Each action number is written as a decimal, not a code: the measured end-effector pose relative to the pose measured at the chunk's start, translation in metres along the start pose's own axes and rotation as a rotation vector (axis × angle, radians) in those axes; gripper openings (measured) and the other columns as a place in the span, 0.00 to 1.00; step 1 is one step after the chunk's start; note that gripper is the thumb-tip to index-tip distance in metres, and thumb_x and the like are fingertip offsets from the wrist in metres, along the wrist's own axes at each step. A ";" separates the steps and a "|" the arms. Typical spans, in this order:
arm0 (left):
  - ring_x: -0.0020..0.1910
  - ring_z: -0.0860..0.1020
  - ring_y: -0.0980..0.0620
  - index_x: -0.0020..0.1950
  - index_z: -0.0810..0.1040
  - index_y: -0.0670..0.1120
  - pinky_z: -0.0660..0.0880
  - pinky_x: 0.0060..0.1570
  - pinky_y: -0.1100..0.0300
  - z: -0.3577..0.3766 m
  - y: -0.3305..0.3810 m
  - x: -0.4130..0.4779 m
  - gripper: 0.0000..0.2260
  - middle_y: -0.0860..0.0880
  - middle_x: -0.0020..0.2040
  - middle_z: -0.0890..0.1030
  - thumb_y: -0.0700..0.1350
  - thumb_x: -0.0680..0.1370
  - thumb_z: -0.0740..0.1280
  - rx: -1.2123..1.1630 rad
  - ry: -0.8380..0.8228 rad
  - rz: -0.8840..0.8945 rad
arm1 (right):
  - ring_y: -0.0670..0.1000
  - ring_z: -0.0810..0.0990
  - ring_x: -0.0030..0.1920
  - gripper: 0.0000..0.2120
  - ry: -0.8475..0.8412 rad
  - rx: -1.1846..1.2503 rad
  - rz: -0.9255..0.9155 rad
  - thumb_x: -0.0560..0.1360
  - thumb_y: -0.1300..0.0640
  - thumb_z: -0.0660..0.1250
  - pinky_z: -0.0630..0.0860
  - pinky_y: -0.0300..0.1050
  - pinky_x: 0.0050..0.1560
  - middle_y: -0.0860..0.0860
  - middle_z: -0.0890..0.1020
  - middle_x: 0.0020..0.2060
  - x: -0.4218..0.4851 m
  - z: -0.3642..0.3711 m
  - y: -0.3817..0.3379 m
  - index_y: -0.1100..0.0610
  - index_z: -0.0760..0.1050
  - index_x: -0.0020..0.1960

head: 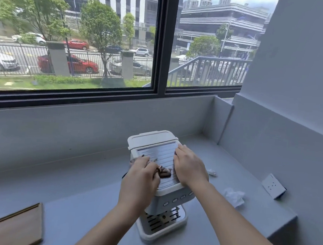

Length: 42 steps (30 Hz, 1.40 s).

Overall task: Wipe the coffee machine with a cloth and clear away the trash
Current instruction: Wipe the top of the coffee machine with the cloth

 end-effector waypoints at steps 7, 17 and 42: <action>0.42 0.79 0.47 0.39 0.77 0.47 0.73 0.26 0.55 -0.002 0.033 -0.025 0.07 0.50 0.42 0.79 0.44 0.69 0.75 0.239 -0.058 0.125 | 0.57 0.77 0.45 0.10 0.249 0.190 0.056 0.76 0.62 0.54 0.75 0.52 0.41 0.49 0.79 0.44 -0.008 -0.019 -0.003 0.53 0.72 0.46; 0.39 0.80 0.40 0.49 0.77 0.46 0.70 0.33 0.53 0.010 0.065 -0.007 0.05 0.44 0.46 0.80 0.43 0.78 0.61 0.540 -0.180 0.172 | 0.47 0.81 0.46 0.13 0.117 0.922 0.201 0.77 0.61 0.62 0.76 0.37 0.46 0.47 0.85 0.43 -0.014 -0.034 0.028 0.51 0.84 0.48; 0.62 0.72 0.46 0.65 0.74 0.45 0.67 0.63 0.51 0.015 0.011 0.007 0.16 0.48 0.63 0.77 0.45 0.78 0.60 0.156 0.095 -0.081 | 0.49 0.76 0.60 0.26 0.010 0.494 -0.224 0.67 0.50 0.78 0.67 0.38 0.59 0.49 0.78 0.60 0.027 -0.027 0.027 0.52 0.77 0.63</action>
Point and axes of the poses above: each hand's wrist, its own x-axis towards the middle knuckle, its own z-axis out of the palm, y = z × x, the point moved 5 cm from there along x, towards the middle knuckle
